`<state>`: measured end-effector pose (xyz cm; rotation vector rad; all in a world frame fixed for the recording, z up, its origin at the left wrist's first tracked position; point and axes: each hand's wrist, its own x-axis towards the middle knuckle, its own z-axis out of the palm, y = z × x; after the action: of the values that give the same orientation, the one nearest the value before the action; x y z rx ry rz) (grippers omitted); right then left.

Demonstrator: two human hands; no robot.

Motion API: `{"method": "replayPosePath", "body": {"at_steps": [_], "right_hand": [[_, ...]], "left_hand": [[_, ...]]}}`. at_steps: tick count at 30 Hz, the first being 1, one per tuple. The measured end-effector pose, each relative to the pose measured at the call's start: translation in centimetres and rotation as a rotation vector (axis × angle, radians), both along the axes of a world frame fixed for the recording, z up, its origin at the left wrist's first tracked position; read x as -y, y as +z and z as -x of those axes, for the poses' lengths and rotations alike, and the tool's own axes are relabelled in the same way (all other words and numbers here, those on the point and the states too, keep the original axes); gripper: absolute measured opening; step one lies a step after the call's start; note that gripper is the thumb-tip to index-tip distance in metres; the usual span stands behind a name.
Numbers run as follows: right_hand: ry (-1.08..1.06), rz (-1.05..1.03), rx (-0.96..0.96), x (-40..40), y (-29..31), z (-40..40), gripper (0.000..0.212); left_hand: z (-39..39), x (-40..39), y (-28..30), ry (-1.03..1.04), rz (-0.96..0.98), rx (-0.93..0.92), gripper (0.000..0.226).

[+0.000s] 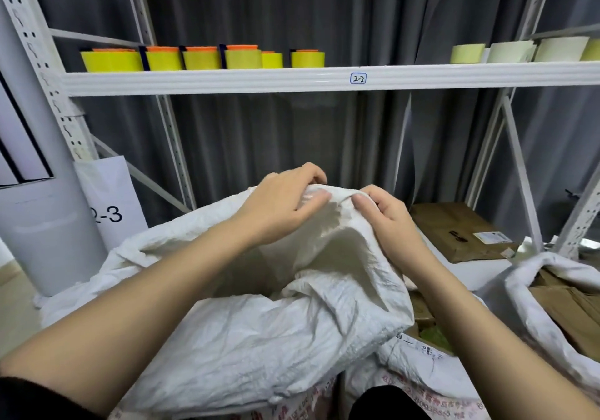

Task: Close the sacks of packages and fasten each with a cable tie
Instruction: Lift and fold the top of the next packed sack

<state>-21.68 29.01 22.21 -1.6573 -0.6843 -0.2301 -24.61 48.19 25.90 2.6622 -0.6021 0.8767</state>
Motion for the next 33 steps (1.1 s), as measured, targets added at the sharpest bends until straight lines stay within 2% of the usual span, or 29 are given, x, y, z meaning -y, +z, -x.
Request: {"method": "replayPosePath", "body": {"at_steps": [3,6,7,10,12,13,15,17,19,21,23,25,26,29,31,33], "right_hand": [[0.165,-0.181,-0.179,0.0,0.7,0.1,0.026],[0.043,-0.159,-0.130,0.2,0.9,1.2,0.020],[-0.039,-0.100,-0.073,0.5,0.9,1.7,0.020],[-0.299,0.272,-0.046,1.4,0.6,3.1,0.052],[-0.396,0.538,-0.008,1.7,-0.4,3.5,0.054],[-0.397,0.541,0.034,1.8,-0.8,3.3,0.045],[-0.292,0.316,0.098,2.0,-1.6,2.8,0.025],[-0.152,0.097,0.129,2.0,-2.4,2.3,0.016],[-0.049,-0.059,0.088,2.0,-2.7,2.1,0.014],[0.014,-0.146,0.015,1.9,-2.7,1.9,0.014],[0.029,-0.199,-0.054,2.0,-2.5,1.7,0.012],[0.071,-0.252,-0.113,2.1,-2.0,1.7,0.012],[0.092,-0.268,-0.132,2.2,-1.9,1.8,0.017],[0.039,-0.180,-0.151,2.5,-2.0,2.6,0.038],[-0.168,0.018,-0.165,2.6,-2.4,3.4,0.056],[-0.387,0.216,-0.117,2.4,-2.9,4.6,0.055]], "left_hand": [[0.4,1.8,0.3,-0.057,-0.073,0.046,0.029],[0.3,2.6,0.3,0.044,-0.060,-0.010,0.030],[0.2,2.7,0.4,0.091,-0.061,-0.038,0.032],[-0.6,2.4,0.9,0.144,0.025,-0.146,0.037],[-1.2,2.0,1.2,0.094,0.157,-0.296,0.041],[-1.4,1.7,1.4,0.061,0.222,-0.361,0.042],[-1.7,1.3,1.4,0.051,0.300,-0.426,0.045],[-1.6,1.4,1.4,0.131,0.228,-0.405,0.047],[-1.1,1.8,1.3,0.186,0.042,-0.202,0.043],[-0.5,2.5,1.1,0.082,-0.018,0.004,0.036],[0.1,3.2,0.8,-0.052,-0.131,0.097,0.042],[0.1,3.9,0.0,-0.098,-0.273,0.187,0.044],[0.2,4.1,-0.2,-0.096,-0.281,0.196,0.043],[-0.3,4.3,-0.2,-0.031,-0.199,0.063,0.032],[-0.8,4.3,0.2,-0.007,-0.120,-0.034,0.035],[-0.9,4.4,0.8,0.004,-0.066,-0.091,0.043]]}}
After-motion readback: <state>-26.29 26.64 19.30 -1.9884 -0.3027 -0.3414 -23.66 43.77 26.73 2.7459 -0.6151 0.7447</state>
